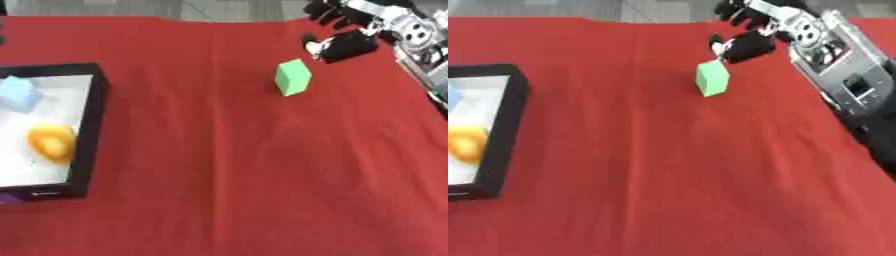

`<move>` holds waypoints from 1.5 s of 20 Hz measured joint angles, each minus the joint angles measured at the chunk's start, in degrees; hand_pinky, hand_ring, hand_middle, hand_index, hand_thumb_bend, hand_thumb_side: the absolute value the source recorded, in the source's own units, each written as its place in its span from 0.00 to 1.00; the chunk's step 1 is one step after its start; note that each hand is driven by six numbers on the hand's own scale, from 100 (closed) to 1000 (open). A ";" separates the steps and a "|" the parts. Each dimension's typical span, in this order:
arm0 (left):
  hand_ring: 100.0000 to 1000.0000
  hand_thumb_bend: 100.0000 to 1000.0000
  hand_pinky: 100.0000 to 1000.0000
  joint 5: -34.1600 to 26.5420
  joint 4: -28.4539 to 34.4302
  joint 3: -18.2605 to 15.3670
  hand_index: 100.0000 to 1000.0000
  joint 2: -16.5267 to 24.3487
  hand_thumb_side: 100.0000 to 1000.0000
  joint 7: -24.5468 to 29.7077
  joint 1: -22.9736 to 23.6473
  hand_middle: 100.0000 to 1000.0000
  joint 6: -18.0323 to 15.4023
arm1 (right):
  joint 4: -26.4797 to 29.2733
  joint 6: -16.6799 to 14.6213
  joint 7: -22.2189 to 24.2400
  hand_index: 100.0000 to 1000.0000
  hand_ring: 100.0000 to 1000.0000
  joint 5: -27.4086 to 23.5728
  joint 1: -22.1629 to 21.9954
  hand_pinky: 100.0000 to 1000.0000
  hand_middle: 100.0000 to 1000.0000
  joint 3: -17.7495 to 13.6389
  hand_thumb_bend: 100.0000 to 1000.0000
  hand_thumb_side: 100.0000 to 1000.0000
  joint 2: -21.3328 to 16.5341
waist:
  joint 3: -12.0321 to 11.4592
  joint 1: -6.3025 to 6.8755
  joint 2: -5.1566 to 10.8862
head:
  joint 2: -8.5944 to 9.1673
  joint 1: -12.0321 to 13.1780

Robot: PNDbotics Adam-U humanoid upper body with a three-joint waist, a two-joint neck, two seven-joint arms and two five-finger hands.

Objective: Pick up the objects with one hand, pass them to the other hand, and then place them into the box on the other side of the table.

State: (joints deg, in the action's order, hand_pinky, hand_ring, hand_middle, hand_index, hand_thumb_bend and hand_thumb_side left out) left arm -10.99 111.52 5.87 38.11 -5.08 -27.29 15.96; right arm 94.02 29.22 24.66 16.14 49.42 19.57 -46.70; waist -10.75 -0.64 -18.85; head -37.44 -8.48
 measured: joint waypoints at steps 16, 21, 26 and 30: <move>0.74 0.00 0.86 -0.05 0.97 0.07 0.75 -1.23 0.78 -0.30 -0.98 0.70 0.97 | -7.56 -9.09 22.80 0.89 0.90 13.42 3.58 0.93 0.85 0.27 0.16 0.00 -1.03 | -0.52 -0.87 -1.21 | 1.02 -1.51; 0.74 0.00 0.86 0.20 1.03 0.29 0.75 -1.24 0.77 -0.41 -1.12 0.70 1.53 | -7.78 -9.81 23.52 0.91 0.90 14.20 4.01 0.93 0.86 0.33 0.21 0.00 -1.02 | -0.81 -0.99 -1.75 | 1.39 -1.77; 0.74 0.00 0.86 0.41 1.35 0.30 0.75 -1.26 0.77 -0.53 -1.42 0.69 1.99 | -8.45 -10.31 23.78 0.92 0.90 15.84 4.04 0.94 0.86 0.85 0.25 0.00 -0.99 | -1.06 -1.10 -2.29 | 1.71 -2.00; 0.73 0.00 0.85 0.51 1.38 0.31 0.74 -1.30 0.76 -0.63 -1.45 0.69 2.39 | -9.59 -10.96 23.39 0.93 0.90 17.18 4.13 0.94 0.86 1.25 0.28 0.00 -0.87 | -1.23 -1.09 -2.53 | 1.88 -2.18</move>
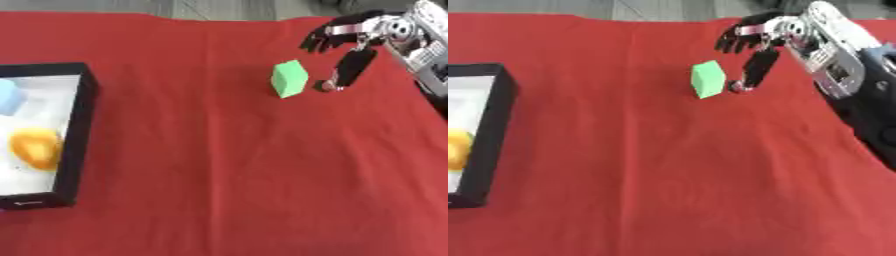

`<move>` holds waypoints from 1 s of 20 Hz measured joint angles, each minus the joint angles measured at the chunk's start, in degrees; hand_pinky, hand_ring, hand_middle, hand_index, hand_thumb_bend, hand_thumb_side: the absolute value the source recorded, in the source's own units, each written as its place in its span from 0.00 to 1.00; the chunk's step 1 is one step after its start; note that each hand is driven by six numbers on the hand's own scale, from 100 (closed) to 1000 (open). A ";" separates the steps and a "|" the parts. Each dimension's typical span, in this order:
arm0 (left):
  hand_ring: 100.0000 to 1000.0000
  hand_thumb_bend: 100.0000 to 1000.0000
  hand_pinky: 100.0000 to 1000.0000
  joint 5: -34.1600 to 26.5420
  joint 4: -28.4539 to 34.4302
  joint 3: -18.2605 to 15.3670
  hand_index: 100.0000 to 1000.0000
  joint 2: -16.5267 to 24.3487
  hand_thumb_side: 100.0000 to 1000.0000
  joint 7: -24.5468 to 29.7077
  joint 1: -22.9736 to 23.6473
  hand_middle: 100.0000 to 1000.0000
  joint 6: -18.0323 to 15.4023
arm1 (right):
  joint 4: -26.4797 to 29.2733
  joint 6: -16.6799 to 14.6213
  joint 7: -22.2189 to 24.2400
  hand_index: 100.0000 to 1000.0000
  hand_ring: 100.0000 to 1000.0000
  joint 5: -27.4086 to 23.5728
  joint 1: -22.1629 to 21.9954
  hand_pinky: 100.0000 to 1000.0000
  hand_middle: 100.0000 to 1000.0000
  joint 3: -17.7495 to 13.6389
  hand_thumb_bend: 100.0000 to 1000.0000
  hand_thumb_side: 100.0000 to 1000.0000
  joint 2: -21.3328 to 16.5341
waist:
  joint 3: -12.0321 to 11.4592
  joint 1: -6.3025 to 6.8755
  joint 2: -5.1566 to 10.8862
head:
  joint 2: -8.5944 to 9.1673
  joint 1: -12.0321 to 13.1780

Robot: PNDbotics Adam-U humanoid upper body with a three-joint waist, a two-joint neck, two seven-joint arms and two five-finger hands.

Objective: Pick up the objects with one hand, pass them to the other hand, and then place them into the box on the other side of the table.

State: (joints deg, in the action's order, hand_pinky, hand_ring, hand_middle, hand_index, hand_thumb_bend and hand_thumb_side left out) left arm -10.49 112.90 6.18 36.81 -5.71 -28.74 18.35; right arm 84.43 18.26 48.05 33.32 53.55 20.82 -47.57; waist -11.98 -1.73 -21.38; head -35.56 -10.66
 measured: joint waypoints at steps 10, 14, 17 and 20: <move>0.73 0.00 0.85 0.32 0.49 0.04 0.74 -0.48 0.76 -0.11 -0.14 0.69 0.46 | -3.01 -2.01 -2.18 0.92 0.90 2.76 0.95 0.94 0.87 0.79 0.31 0.00 1.39 | -0.50 0.00 -0.30 | 0.27 -0.38; 0.73 0.00 0.85 0.36 0.67 0.20 0.74 -0.51 0.76 -0.11 -0.43 0.69 0.46 | -4.54 -2.75 -3.40 0.92 0.90 3.81 1.43 0.95 0.87 0.82 0.31 0.00 2.00 | -0.85 -0.01 -0.62 | 0.51 -0.61; 0.73 0.00 0.85 0.42 0.67 0.33 0.74 -0.77 0.76 -0.12 -0.44 0.69 0.48 | -5.33 -3.30 -4.27 0.92 0.90 4.35 1.49 0.95 0.87 0.90 0.32 0.00 2.37 | -1.04 -0.04 -0.72 | 0.58 -0.63; 0.73 0.00 0.85 0.48 0.67 0.34 0.74 -0.95 0.75 -0.16 -0.48 0.69 0.51 | -6.17 -3.69 -4.74 0.92 0.90 4.92 1.68 0.95 0.87 1.13 0.33 0.00 2.53 | -1.25 -0.11 -0.96 | 0.86 -0.75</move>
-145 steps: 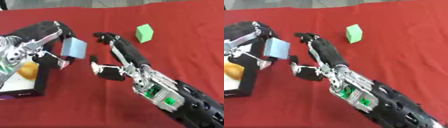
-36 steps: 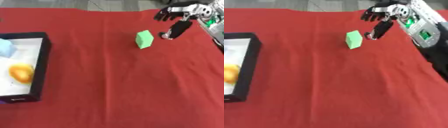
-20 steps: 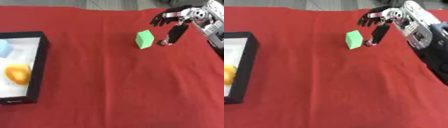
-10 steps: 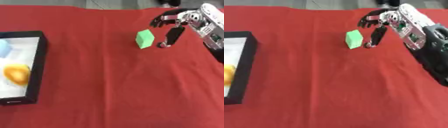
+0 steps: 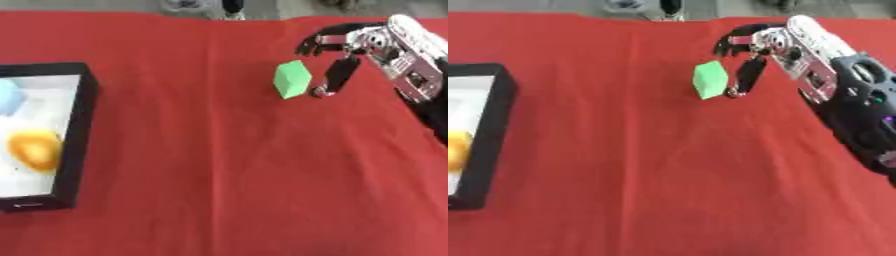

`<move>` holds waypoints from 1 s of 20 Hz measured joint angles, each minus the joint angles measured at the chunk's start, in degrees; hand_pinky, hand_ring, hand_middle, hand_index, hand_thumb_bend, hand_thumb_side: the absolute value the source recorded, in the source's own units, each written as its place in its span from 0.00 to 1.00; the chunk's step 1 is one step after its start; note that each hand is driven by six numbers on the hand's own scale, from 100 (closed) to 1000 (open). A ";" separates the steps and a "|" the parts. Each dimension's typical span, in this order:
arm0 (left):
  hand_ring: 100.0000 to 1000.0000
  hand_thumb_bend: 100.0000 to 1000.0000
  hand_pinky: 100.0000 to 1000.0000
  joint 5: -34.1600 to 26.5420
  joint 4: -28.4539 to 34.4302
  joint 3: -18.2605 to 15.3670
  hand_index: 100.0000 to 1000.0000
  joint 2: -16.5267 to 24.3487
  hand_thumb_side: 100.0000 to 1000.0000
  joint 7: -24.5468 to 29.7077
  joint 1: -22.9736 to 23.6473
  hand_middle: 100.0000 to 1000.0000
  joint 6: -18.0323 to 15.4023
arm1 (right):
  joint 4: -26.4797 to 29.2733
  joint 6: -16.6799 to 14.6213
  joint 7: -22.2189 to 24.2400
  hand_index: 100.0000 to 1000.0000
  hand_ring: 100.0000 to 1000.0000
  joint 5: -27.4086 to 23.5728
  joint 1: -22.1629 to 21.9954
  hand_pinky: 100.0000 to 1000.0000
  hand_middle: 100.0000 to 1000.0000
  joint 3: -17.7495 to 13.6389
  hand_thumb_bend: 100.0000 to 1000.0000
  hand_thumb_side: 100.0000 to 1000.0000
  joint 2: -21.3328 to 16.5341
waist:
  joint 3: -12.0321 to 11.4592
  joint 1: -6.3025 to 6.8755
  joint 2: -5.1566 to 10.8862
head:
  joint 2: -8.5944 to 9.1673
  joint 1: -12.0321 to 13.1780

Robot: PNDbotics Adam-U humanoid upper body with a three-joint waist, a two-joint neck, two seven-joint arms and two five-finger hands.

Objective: Pick up the objects with one hand, pass them to the other hand, and then place them into the box on the other side of the table.

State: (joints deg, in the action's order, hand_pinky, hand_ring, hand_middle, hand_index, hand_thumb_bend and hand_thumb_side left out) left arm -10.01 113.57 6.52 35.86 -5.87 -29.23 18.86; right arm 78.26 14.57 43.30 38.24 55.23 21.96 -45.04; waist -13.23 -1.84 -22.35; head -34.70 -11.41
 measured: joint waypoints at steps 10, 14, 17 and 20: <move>0.73 0.00 0.85 0.49 0.00 0.01 0.73 -0.02 0.75 -0.04 -0.07 0.69 0.04 | -2.36 -0.89 -1.41 0.92 0.90 1.13 0.30 0.94 0.87 -0.01 0.30 0.00 0.95 | -0.57 -0.02 -0.43 | 0.42 -0.39; 0.74 0.00 0.85 0.51 0.00 0.01 0.73 -0.03 0.75 -0.03 -0.07 0.69 0.07 | -2.66 -1.08 -1.70 0.91 0.90 1.12 0.52 0.94 0.86 0.01 0.28 0.00 1.04 | -0.63 -0.03 -0.55 | 0.60 -0.41; 0.74 0.00 0.86 0.52 0.00 0.01 0.73 -0.03 0.75 -0.01 -0.07 0.69 0.08 | -2.71 -1.06 -1.90 0.91 0.89 1.08 0.55 0.94 0.86 0.01 0.27 0.00 1.28 | -0.72 -0.06 -0.63 | 0.61 -0.41; 0.74 0.00 0.86 0.53 0.00 0.01 0.73 -0.04 0.75 0.02 -0.07 0.69 0.09 | -2.92 -0.99 -2.01 0.91 0.89 0.93 0.58 0.94 0.85 0.03 0.27 0.00 1.46 | -0.86 -0.12 -0.64 | 0.61 -0.41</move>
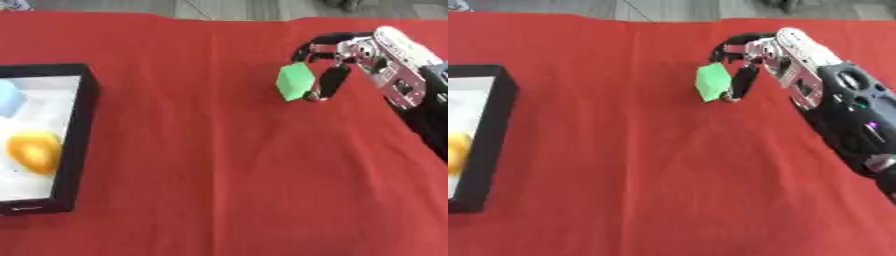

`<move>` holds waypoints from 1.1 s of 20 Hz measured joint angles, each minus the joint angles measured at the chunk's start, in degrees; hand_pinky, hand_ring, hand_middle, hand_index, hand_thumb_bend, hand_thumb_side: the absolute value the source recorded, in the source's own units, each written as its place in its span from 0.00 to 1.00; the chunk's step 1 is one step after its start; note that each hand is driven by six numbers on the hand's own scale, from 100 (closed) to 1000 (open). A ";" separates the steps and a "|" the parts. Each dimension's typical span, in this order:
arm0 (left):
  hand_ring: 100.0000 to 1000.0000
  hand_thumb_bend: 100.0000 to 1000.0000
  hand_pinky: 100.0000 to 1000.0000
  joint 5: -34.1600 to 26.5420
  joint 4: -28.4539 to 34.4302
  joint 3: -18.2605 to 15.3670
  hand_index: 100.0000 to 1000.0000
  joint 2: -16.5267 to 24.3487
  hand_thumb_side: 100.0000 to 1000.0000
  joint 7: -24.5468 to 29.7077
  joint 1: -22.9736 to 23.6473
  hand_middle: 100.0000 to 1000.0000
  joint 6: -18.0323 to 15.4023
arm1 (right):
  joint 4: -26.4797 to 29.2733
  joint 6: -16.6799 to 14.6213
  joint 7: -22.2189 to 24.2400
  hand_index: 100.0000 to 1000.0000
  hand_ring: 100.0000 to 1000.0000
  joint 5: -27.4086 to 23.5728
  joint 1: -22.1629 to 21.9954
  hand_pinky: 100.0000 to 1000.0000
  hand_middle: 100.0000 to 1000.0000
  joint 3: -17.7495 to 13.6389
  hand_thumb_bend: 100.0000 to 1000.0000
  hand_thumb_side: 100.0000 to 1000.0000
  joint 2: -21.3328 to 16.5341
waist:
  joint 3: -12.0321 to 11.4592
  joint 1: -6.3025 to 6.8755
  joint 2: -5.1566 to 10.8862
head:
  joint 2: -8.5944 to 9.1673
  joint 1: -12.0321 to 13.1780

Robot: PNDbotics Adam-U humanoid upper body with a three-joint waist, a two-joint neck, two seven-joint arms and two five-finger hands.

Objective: Pick up the objects with one hand, pass them to the other hand, and then place them into the box on the other side of the table.

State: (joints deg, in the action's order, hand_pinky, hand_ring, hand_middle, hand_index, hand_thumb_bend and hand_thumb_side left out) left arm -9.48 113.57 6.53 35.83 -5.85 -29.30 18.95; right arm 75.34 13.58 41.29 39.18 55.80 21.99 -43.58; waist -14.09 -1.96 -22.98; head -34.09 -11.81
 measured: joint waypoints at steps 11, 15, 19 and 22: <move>0.74 0.00 0.86 0.42 0.00 0.01 0.73 -0.45 0.74 0.24 0.00 0.69 0.17 | -0.80 0.20 -0.20 0.89 0.89 0.30 -0.02 0.94 0.84 0.34 0.29 0.00 0.04 | -0.15 -0.17 -0.40 | 0.21 0.00; 0.73 0.00 0.86 0.44 0.00 0.01 0.73 -0.46 0.75 0.28 0.00 0.69 0.15 | -0.44 0.42 -0.41 0.89 0.89 0.39 -1.11 0.94 0.84 0.28 0.28 0.00 -0.13 | -0.39 -0.22 -0.63 | 0.54 0.00; 0.73 0.00 0.86 0.47 0.00 0.01 0.73 -0.46 0.75 0.42 0.00 0.69 0.17 | -0.06 0.62 -0.93 0.88 0.88 0.30 -1.55 0.94 0.83 -0.04 0.24 0.00 -0.57 | -0.42 -0.23 -0.76 | 0.55 -0.01; 0.73 0.00 0.86 0.48 0.00 0.01 0.73 -0.46 0.75 0.49 0.00 0.70 0.23 | 0.25 0.66 -1.49 0.88 0.88 -0.39 -1.74 0.93 0.82 -0.05 0.22 0.00 -0.58 | -0.42 -0.22 -0.78 | 0.55 -0.01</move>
State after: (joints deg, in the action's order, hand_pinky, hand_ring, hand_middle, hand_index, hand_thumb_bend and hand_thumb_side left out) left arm -9.00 113.57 6.54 35.36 -5.36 -29.30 19.19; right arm 75.59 14.25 39.80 38.79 54.06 21.94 -44.16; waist -14.51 -2.18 -23.76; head -33.54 -11.82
